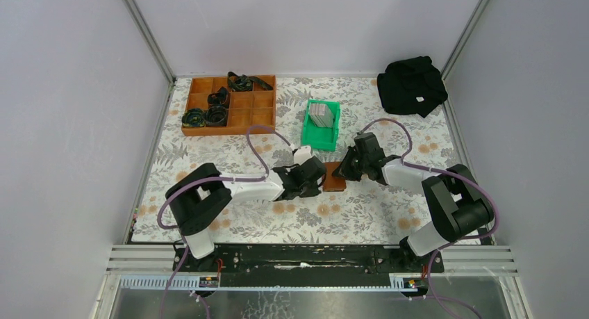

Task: Put the credit cards into the card holder
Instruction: Close the card holder at the center of the board.

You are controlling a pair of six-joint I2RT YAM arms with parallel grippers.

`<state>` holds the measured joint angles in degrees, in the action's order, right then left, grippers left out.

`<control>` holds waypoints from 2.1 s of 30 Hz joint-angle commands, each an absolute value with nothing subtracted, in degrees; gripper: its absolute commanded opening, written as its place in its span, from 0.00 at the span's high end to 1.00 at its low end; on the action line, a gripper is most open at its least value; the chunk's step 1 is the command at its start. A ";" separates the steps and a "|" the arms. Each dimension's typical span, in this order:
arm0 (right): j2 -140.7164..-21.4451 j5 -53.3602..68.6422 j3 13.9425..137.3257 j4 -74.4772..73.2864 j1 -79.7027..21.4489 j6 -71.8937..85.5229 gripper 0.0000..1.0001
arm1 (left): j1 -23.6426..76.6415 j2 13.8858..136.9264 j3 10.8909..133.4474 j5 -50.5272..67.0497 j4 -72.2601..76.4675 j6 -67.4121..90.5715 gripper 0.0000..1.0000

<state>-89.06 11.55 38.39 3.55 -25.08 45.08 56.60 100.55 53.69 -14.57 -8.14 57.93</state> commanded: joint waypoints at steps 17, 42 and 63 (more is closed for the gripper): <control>-94.31 1.46 34.81 -13.12 -23.08 42.82 1.00 | 44.17 100.36 60.99 -2.44 1.72 57.78 0.82; -94.99 2.13 34.60 -11.96 -23.02 42.99 1.00 | 52.44 116.16 61.93 9.51 4.12 61.94 0.88; -92.90 4.64 39.53 -12.22 -23.00 37.54 0.72 | 51.97 108.67 64.57 -2.56 -5.62 59.42 0.84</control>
